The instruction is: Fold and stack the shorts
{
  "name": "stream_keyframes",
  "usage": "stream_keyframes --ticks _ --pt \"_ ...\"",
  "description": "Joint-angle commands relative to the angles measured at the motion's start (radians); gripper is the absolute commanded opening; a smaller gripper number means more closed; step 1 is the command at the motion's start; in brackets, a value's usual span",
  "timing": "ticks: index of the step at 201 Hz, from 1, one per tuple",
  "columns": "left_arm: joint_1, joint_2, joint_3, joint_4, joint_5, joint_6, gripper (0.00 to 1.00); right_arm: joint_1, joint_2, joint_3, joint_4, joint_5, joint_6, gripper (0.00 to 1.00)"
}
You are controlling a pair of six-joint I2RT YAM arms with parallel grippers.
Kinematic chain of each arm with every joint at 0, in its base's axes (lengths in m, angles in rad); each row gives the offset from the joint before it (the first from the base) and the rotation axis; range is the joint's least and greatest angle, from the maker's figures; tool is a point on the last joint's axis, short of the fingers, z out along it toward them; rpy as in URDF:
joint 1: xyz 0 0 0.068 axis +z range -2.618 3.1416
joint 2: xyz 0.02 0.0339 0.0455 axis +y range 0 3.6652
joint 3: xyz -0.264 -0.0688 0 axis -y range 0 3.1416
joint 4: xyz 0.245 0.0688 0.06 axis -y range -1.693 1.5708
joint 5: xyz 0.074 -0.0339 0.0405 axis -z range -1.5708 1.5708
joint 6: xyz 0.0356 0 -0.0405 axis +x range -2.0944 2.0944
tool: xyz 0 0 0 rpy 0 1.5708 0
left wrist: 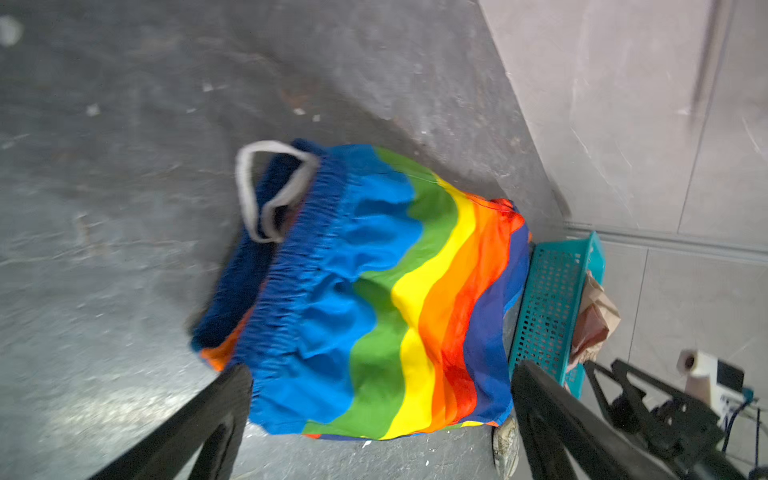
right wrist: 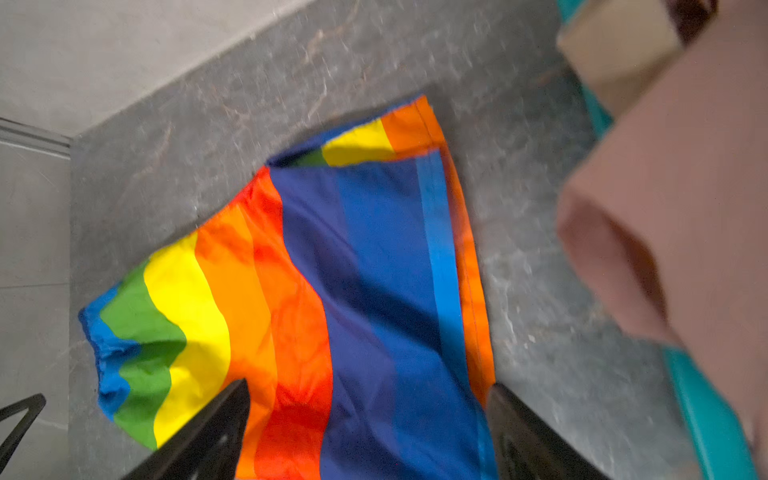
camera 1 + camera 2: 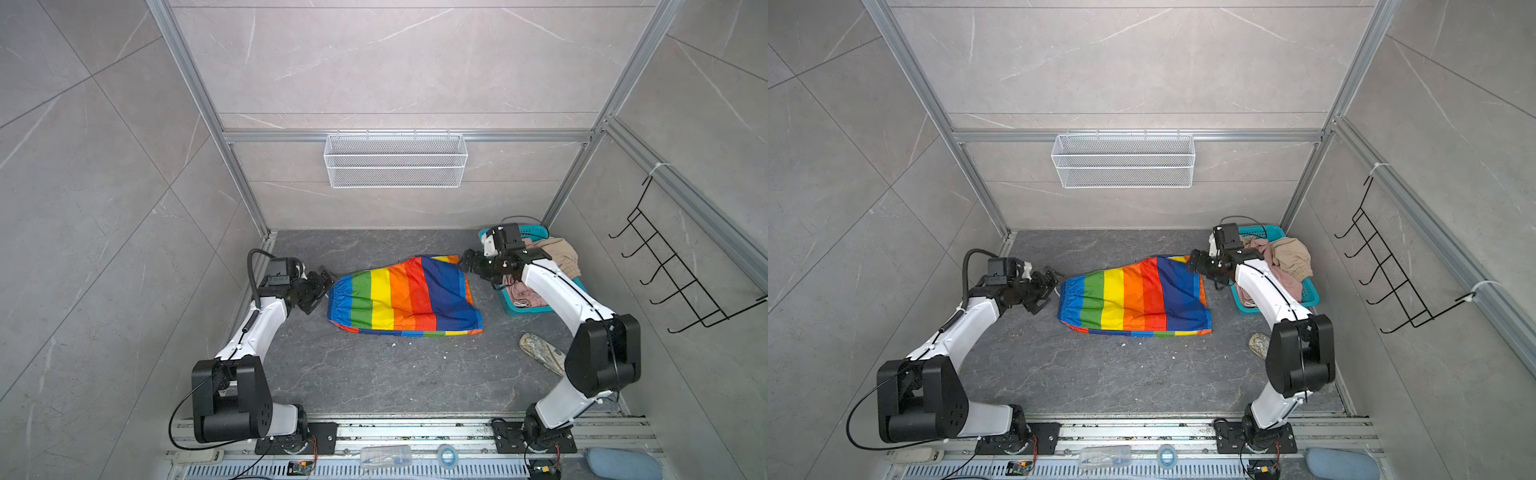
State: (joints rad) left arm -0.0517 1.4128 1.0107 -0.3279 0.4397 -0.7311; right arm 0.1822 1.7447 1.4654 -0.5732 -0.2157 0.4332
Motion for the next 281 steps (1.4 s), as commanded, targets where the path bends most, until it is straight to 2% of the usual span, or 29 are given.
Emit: stream_keyframes --ticks 1,26,41,66,126,158,196,215,237,281 --pt "-0.111 0.073 0.055 0.077 -0.008 -0.024 0.99 -0.003 0.148 0.071 -0.019 0.005 0.020 0.91" --pt "-0.146 0.149 -0.001 0.203 0.014 -0.133 0.99 -0.002 0.287 0.182 -0.022 0.026 0.024 0.90" --pt "-0.146 0.162 -0.055 0.261 0.010 -0.158 0.99 -0.003 0.347 0.236 -0.031 0.030 0.023 0.90" --pt "-0.145 0.178 -0.096 0.246 -0.010 -0.137 1.00 -0.009 0.424 0.301 -0.038 0.049 0.018 0.87" --pt "-0.145 0.202 -0.134 0.239 -0.021 -0.104 0.99 -0.016 0.541 0.414 -0.039 0.032 0.018 0.73" --pt "-0.145 0.228 -0.136 0.232 -0.022 -0.087 1.00 -0.016 0.566 0.435 -0.039 0.027 0.022 0.63" --pt "-0.146 0.216 -0.164 0.216 -0.043 -0.062 0.99 -0.016 0.566 0.436 -0.040 0.036 0.016 0.60" --pt "-0.144 0.202 -0.177 0.207 -0.067 -0.046 0.99 -0.016 0.573 0.437 -0.026 0.023 0.022 0.55" --pt "-0.143 0.199 -0.176 0.202 -0.058 -0.038 0.99 -0.017 0.580 0.440 -0.014 0.009 0.033 0.46" --pt "-0.142 0.210 -0.147 0.168 -0.050 -0.016 0.99 -0.017 0.569 0.427 0.014 -0.007 0.050 0.15"
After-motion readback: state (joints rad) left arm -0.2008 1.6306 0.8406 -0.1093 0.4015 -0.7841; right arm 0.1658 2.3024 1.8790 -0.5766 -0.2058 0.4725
